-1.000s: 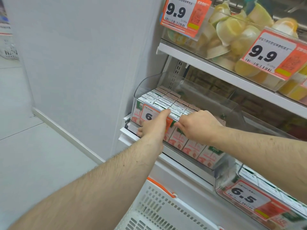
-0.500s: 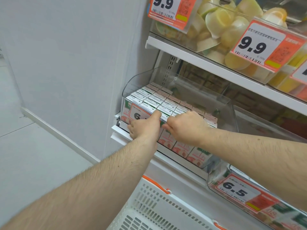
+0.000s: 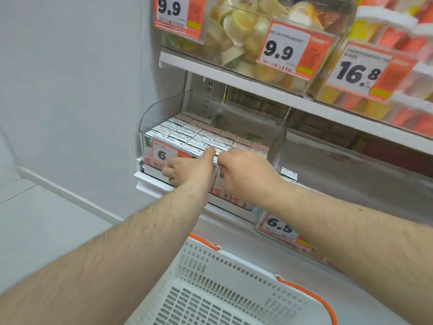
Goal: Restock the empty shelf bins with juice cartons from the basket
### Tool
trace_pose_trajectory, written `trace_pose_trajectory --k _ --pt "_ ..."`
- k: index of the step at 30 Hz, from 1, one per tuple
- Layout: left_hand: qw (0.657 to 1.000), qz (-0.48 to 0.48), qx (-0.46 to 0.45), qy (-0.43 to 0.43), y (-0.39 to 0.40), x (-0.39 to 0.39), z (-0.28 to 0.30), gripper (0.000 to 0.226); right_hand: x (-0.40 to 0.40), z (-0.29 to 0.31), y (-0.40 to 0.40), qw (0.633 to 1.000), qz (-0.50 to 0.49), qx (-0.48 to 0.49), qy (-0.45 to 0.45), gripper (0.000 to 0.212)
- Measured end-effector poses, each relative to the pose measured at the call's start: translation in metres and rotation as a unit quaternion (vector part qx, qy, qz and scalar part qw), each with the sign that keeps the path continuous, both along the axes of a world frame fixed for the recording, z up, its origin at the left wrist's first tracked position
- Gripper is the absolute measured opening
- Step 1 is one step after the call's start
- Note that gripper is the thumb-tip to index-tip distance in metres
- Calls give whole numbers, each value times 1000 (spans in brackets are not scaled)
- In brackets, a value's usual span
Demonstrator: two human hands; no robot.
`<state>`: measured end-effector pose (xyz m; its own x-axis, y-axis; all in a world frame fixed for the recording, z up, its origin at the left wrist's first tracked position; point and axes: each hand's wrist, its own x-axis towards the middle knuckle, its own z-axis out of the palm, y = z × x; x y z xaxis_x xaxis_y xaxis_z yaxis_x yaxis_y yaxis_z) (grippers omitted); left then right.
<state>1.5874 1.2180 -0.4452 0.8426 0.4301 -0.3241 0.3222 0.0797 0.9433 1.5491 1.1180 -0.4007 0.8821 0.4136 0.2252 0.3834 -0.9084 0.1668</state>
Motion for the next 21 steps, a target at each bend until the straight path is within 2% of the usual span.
trace_pose_trajectory --k 4,5,7,11,15,18,21 --pt "988 -90 63 -110 -30 -37 6 70 -61 9 -53 978 20 176 -106 18" --pt "979 -123 80 -141 -38 -47 8 63 -72 13 -69 969 0 210 -129 17" --pt "957 -195 107 -186 -50 -68 7 50 -80 20 -100 955 -77 261 -120 15" --pt "916 -302 158 -212 -67 -96 -6 33 -50 28 -146 932 -249 262 19 21" --pt "914 -328 158 -179 -73 -97 -18 35 3 13 -167 863 -346 302 211 62" --pt "926 -323 113 -157 -75 -91 -22 37 26 1 -166 809 -369 341 305 83" --pt "940 -306 66 -135 -78 -89 -23 37 44 -5 -165 780 -345 393 342 82"
